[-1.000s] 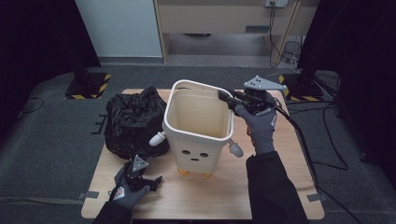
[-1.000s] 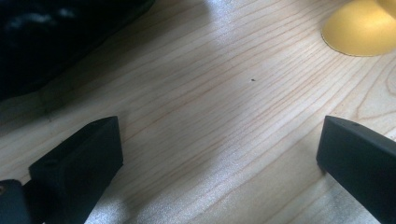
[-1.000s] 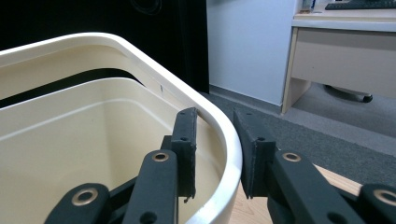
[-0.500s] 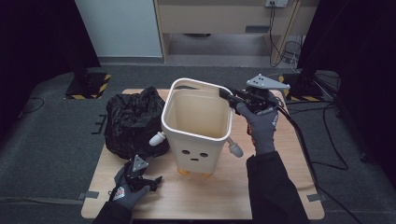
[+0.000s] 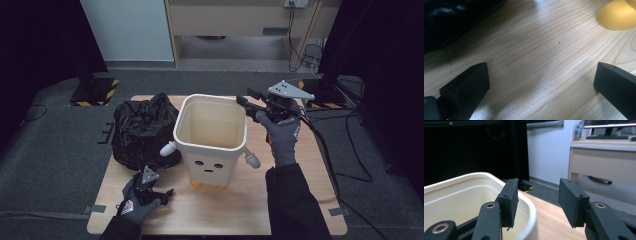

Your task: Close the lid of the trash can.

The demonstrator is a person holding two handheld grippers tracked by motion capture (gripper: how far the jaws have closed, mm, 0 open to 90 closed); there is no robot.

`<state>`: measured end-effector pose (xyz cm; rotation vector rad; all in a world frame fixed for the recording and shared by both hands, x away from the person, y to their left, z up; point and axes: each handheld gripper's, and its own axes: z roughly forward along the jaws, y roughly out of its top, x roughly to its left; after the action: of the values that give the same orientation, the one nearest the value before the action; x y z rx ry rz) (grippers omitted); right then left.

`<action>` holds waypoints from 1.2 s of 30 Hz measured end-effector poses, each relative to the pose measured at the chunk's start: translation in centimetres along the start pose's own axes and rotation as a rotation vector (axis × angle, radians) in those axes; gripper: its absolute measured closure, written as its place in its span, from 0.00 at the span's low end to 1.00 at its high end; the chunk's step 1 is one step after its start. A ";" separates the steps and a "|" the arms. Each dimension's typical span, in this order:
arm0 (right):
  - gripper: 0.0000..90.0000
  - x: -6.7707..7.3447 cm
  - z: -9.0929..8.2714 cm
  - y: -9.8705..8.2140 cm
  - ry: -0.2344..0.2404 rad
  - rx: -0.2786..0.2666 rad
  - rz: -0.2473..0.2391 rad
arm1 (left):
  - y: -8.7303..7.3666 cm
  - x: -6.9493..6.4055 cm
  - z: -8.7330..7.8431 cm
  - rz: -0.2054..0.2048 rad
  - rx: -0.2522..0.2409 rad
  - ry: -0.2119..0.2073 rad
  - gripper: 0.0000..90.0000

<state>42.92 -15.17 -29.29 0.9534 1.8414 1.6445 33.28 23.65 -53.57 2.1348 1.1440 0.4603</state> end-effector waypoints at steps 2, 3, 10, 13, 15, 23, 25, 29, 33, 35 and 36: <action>0.55 -0.4 -0.5 -0.1 -0.019 -0.010 -0.003 | 0.0 0.0 0.0 0.000 0.000 0.000 0.00; 0.54 -0.6 -0.7 -0.2 -0.026 -0.016 0.000 | 0.0 0.0 0.0 0.000 0.000 0.000 0.00; 0.52 -1.9 -2.3 -1.4 -0.103 -0.019 0.001 | 0.0 0.0 0.0 0.000 0.000 0.000 0.00; 0.50 -2.5 -2.9 -2.2 -0.128 -0.012 0.001 | 0.0 0.0 0.0 0.000 0.000 0.000 0.00; 0.49 -2.7 -3.2 -2.5 -0.137 -0.007 0.001 | 0.0 0.0 0.0 0.000 0.000 0.000 0.00; 0.48 -3.4 -4.2 -4.8 -0.194 0.041 -0.007 | 0.0 0.0 0.0 0.000 0.000 0.000 0.00; 0.48 -3.6 -4.4 -5.6 -0.201 0.053 -0.002 | 0.0 0.0 0.0 0.000 0.000 0.000 0.00; 0.47 -4.0 -4.6 -7.1 -0.215 0.077 0.010 | 0.0 0.0 0.0 0.000 0.000 0.000 0.00; 0.46 -4.4 -4.9 -8.5 -0.228 0.095 0.012 | 0.0 0.0 0.0 0.000 0.000 0.000 0.00; 0.45 -4.6 -5.1 -9.2 -0.240 0.105 0.013 | 0.0 0.0 0.0 0.000 0.000 0.000 0.00; 0.45 -4.7 -5.2 -9.6 -0.247 0.109 0.022 | 0.0 0.0 0.0 0.000 0.000 0.000 0.00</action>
<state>40.32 -22.34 -38.38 1.1708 1.7700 1.3805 33.28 23.66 -53.57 2.1351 1.1440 0.4603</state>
